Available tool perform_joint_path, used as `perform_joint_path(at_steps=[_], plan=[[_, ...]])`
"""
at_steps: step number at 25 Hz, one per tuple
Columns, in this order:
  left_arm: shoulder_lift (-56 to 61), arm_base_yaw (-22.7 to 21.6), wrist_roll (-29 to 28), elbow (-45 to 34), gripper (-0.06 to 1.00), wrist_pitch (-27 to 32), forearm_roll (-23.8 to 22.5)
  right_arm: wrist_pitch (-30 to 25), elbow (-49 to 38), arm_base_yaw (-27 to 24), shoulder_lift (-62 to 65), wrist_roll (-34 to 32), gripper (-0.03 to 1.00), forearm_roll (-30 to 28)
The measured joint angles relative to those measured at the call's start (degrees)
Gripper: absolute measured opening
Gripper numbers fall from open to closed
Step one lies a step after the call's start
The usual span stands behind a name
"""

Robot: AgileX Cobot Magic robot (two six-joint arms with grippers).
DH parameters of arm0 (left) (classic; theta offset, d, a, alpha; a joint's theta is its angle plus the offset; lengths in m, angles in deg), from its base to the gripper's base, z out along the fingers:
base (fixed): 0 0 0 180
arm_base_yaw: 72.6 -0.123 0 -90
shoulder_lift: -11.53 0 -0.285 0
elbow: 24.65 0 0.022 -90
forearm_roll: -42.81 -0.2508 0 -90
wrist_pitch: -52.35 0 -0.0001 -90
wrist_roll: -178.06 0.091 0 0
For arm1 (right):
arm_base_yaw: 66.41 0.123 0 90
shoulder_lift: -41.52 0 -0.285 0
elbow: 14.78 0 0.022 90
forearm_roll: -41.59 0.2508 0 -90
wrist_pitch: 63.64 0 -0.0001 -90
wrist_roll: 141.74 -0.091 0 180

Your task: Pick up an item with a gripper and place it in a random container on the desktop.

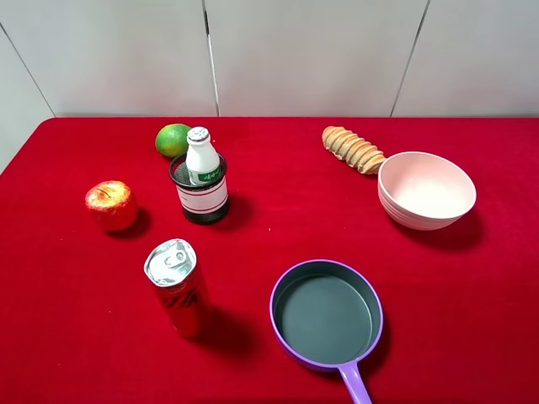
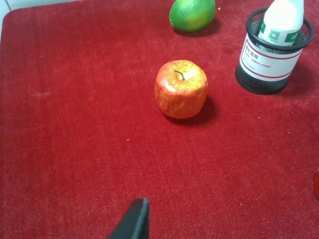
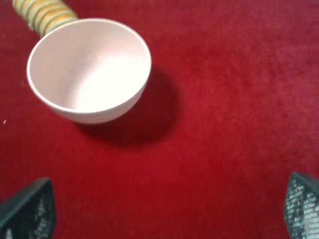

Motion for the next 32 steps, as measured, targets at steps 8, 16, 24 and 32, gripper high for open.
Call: perform_joint_path(at_steps=[8, 16, 24, 32], plan=[[0.0, 0.0, 0.0, 0.0, 0.99, 0.0, 0.0, 0.0, 0.0, -1.61, 6.27, 0.0, 0.69, 0.04], [0.0, 0.0, 0.0, 0.0, 0.99, 0.0, 0.0, 0.0, 0.0, -1.61, 11.84, -0.05, 0.69, -0.01], [0.0, 0.0, 0.0, 0.0, 0.99, 0.0, 0.0, 0.0, -0.01, -1.61, 12.93, -0.05, 0.69, -0.01], [0.0, 0.0, 0.0, 0.0, 0.99, 0.0, 0.0, 0.0, -0.01, -1.61, 12.93, -0.21, 0.69, -0.05]])
